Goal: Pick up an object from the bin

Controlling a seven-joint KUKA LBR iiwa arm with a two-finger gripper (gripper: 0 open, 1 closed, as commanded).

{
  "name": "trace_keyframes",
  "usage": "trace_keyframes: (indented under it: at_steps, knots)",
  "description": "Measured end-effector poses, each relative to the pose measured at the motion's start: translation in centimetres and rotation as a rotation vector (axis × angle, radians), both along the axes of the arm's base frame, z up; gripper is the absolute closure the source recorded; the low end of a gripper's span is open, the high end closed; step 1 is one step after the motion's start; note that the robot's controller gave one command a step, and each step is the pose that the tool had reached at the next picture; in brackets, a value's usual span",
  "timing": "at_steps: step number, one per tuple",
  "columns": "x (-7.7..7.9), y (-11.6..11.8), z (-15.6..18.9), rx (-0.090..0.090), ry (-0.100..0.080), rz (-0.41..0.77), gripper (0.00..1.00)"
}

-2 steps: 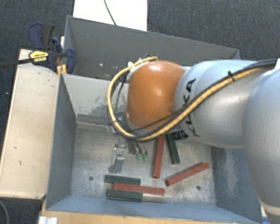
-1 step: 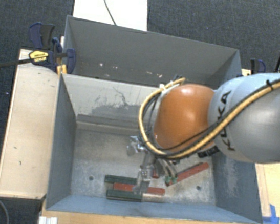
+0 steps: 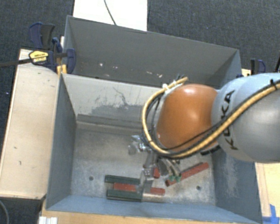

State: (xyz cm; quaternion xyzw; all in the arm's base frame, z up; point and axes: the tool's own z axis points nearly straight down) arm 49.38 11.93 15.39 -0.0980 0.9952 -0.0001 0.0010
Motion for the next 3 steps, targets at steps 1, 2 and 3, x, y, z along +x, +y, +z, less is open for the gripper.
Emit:
trace_keyframes:
  at_steps: [1, 2, 3]
  knots:
    - [-0.2, 0.9, -7.3, 0.002, -0.004, -0.043, 0.00]
    - [-0.3, 0.9, -9.8, 0.003, 0.003, -0.046, 1.00]
    - [-0.3, 0.8, -9.6, 0.003, 0.002, -0.046, 1.00]
